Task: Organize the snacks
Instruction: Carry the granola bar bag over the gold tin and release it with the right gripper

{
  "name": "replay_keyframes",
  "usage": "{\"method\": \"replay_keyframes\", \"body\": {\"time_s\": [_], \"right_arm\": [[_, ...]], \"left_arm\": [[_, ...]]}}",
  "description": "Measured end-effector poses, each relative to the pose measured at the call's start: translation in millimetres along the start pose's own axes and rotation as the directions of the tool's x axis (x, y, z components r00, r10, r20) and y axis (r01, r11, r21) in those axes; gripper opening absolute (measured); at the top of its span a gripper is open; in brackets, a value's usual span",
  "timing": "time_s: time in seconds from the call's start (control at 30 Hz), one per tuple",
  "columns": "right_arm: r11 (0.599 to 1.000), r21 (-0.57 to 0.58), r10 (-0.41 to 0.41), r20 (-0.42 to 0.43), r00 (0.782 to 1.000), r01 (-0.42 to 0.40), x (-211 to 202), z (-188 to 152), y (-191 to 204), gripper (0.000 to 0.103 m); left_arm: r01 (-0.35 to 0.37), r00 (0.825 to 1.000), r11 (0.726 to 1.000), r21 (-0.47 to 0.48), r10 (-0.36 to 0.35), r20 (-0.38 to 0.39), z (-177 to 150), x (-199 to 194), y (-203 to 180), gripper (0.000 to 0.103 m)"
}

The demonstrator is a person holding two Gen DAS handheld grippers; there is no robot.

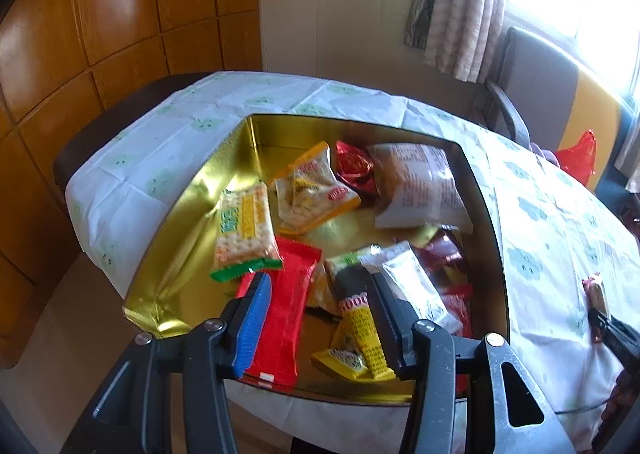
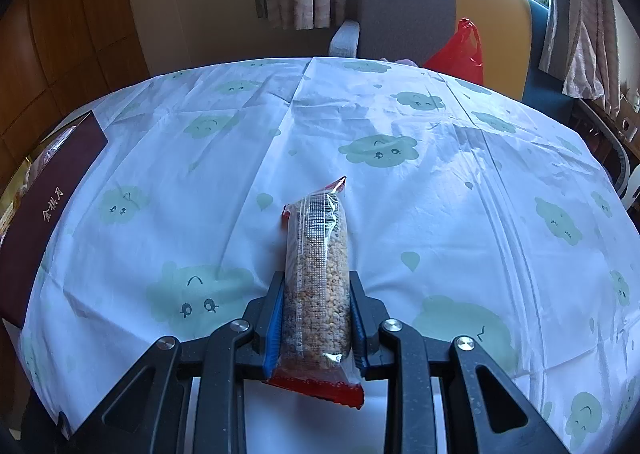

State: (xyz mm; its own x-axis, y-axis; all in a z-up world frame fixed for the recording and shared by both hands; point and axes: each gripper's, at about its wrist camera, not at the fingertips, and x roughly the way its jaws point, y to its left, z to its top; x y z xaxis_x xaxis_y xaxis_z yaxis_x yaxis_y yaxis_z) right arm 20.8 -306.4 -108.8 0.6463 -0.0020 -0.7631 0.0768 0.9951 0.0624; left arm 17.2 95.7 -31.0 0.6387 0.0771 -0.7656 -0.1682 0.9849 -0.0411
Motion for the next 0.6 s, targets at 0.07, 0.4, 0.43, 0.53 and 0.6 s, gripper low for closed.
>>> {"method": "replay_keyframes", "body": {"time_s": [0.07,0.4,0.43,0.53,0.6], "right_arm": [[1.0,-0.002,-0.002,-0.002,1.0,0.002,0.1,0.2,0.3,0.029],[1.0,-0.014,-0.02,-0.001,1.0,0.019,-0.3,-1.5,4.0,0.029],[1.0,-0.015,-0.021,-0.002,1.0,0.021,-0.2,-1.3,4.2,0.029],[0.999,-0.019,-0.026,-0.007,1.0,0.026,0.0,-0.9,4.9,0.029],[0.999,-0.021,-0.03,-0.01,0.999,0.03,0.4,-0.5,5.4,0.029]], "left_arm": [[0.005,1.0,1.0,0.005,-0.005,-0.001,-2.8,-0.1,-0.8,0.051],[0.004,1.0,1.0,0.023,-0.004,0.014,-7.0,-2.0,-0.9,0.051],[0.002,1.0,1.0,0.024,-0.003,0.017,-6.8,-2.3,-0.7,0.051],[0.001,1.0,1.0,0.024,-0.001,0.024,-5.9,-2.9,0.7,0.051],[0.0,1.0,1.0,0.021,-0.001,0.025,-5.4,-2.7,2.0,0.051]]}}
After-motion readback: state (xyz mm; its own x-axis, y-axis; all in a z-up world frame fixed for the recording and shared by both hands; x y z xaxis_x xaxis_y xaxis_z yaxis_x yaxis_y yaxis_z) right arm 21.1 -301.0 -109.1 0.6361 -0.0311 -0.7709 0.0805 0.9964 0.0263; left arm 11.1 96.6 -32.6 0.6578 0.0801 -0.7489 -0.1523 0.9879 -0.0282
